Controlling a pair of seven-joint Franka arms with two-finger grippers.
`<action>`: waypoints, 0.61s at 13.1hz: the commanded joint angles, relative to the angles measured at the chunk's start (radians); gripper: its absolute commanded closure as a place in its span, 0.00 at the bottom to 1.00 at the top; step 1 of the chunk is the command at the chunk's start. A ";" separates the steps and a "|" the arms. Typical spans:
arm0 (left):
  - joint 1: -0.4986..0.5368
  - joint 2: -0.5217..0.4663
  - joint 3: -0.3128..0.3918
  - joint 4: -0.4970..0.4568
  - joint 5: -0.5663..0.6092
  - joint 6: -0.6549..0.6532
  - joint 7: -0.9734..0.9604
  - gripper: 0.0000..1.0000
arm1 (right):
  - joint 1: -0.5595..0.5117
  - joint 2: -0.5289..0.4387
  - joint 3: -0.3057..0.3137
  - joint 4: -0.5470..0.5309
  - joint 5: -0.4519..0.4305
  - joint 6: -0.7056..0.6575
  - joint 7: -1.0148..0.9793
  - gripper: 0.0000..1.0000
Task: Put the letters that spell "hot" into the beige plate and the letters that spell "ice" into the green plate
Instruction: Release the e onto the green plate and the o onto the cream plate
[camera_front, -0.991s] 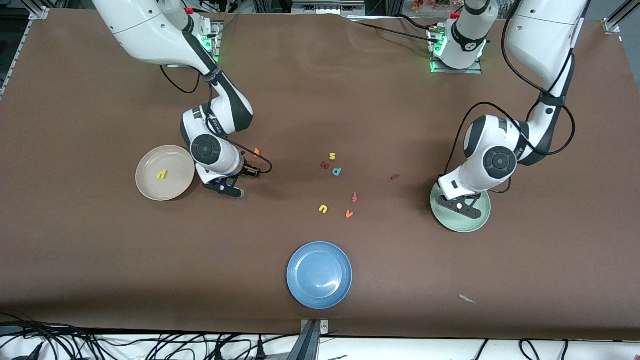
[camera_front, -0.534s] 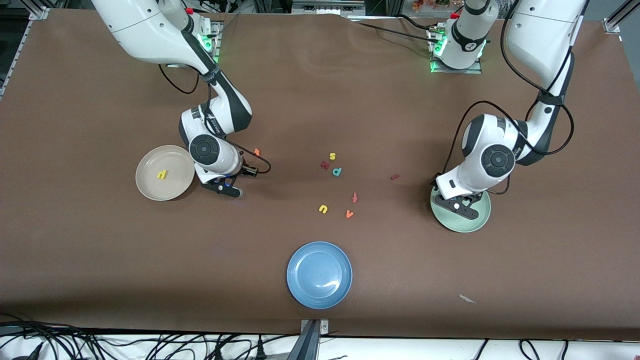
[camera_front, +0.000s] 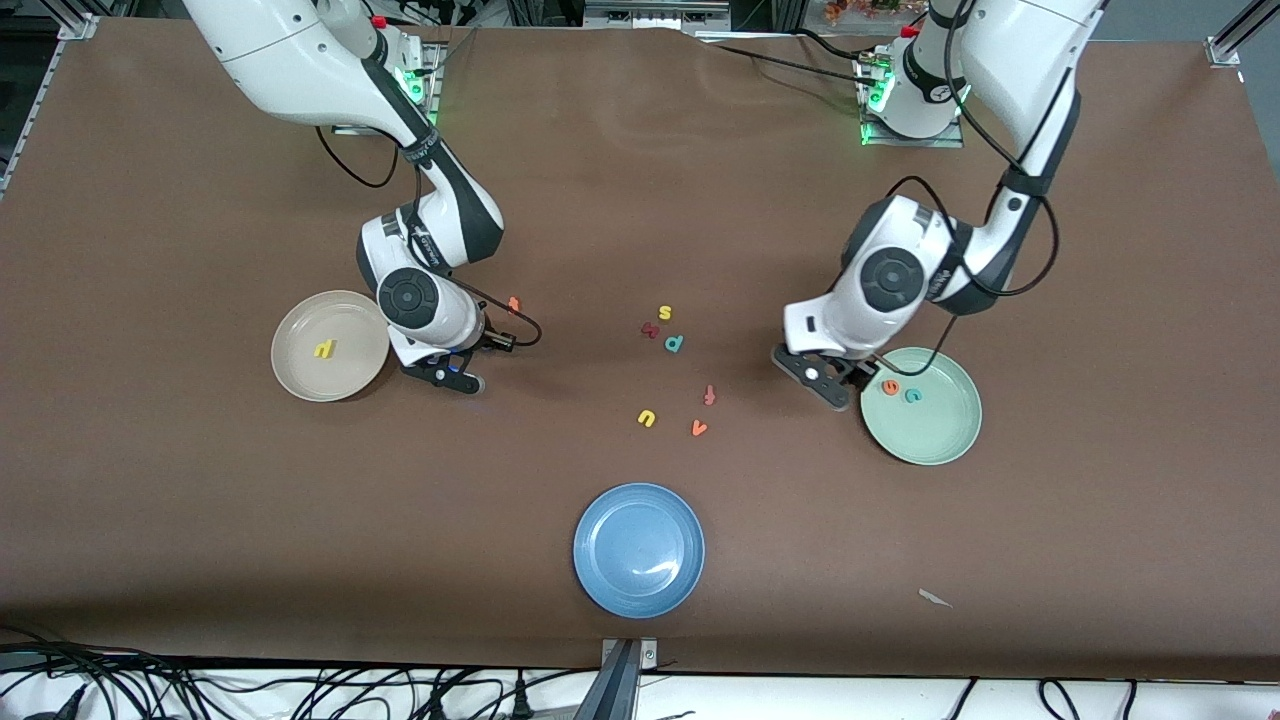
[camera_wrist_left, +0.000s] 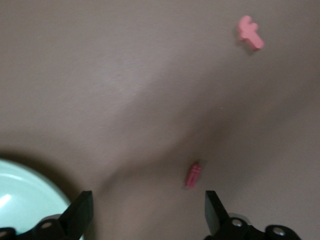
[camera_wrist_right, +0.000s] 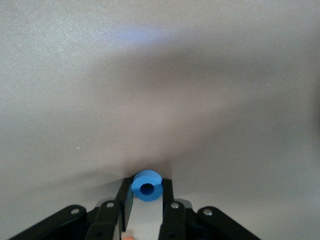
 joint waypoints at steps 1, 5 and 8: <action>0.005 0.025 -0.015 -0.019 0.054 0.043 0.022 0.15 | 0.002 -0.076 -0.046 0.041 -0.002 -0.128 -0.023 0.85; -0.015 0.046 -0.015 -0.082 0.054 0.165 0.022 0.31 | 0.000 -0.137 -0.189 0.058 -0.002 -0.280 -0.260 0.87; -0.015 0.057 -0.015 -0.108 0.054 0.206 0.023 0.33 | -0.006 -0.123 -0.324 0.024 0.000 -0.291 -0.508 0.86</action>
